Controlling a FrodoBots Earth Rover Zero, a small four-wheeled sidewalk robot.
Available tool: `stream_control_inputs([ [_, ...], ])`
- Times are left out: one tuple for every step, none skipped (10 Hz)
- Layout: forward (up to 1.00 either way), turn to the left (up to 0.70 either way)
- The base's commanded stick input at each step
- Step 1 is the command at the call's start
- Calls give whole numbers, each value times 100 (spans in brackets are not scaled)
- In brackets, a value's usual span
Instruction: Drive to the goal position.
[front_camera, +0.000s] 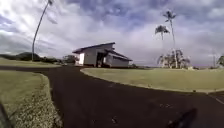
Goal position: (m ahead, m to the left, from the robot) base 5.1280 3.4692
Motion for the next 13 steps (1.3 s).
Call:
stream_control_inputs([
  [70, 35],
  [70, 20],
  [70, 0],
  [70, 0],
  [70, 0],
  [70, 0],
  [70, 0],
  [70, 0],
  [70, 0],
  [70, 0],
  [70, 0],
  [70, 0],
  [70, 0],
])
